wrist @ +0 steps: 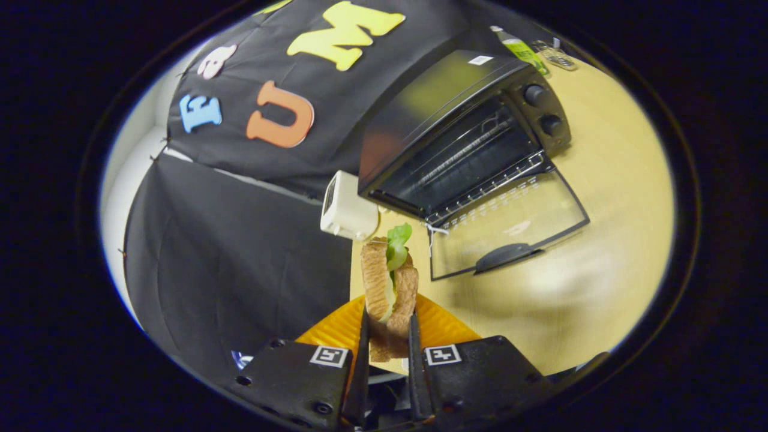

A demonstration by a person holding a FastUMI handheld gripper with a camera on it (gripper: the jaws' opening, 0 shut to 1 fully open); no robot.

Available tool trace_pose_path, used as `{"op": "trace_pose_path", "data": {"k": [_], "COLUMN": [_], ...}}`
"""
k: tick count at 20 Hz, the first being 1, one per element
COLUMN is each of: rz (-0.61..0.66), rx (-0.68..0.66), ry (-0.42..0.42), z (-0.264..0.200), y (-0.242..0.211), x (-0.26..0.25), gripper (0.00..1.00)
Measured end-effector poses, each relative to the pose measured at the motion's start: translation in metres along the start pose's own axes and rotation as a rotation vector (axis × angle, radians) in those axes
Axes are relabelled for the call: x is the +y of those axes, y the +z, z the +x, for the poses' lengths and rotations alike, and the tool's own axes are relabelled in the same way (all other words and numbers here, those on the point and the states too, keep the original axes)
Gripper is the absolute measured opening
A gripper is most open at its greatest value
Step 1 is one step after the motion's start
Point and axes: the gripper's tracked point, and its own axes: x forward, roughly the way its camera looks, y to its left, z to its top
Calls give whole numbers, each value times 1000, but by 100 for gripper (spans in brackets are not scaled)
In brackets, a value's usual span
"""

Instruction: Open the toaster oven, put the food inside, and close the toaster oven door.

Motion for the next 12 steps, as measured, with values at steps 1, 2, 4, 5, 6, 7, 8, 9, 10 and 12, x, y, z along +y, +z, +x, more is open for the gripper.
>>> {"op": "trace_pose_path", "data": {"k": [1,2,4,5,6,7,8,9,10,12], "rz": [31,66,135,149,161,174,194,221,246,269], "rx": [-37,-67,-121,-148,-182,-211,-227,-245,-263,-309], "ry": [-7,-5,17,24,21,32,54,72,76,87], "z": [8,18,36,44,51,59,68,77,86,99], "y": [14,26,48,59,71,82,87,95,104,116], "x": [-10,-16,-29,-35,-43,-48,-49,-51,-57,-61], "gripper": [33,33,33,33,33,33,33,33,33,34]}}
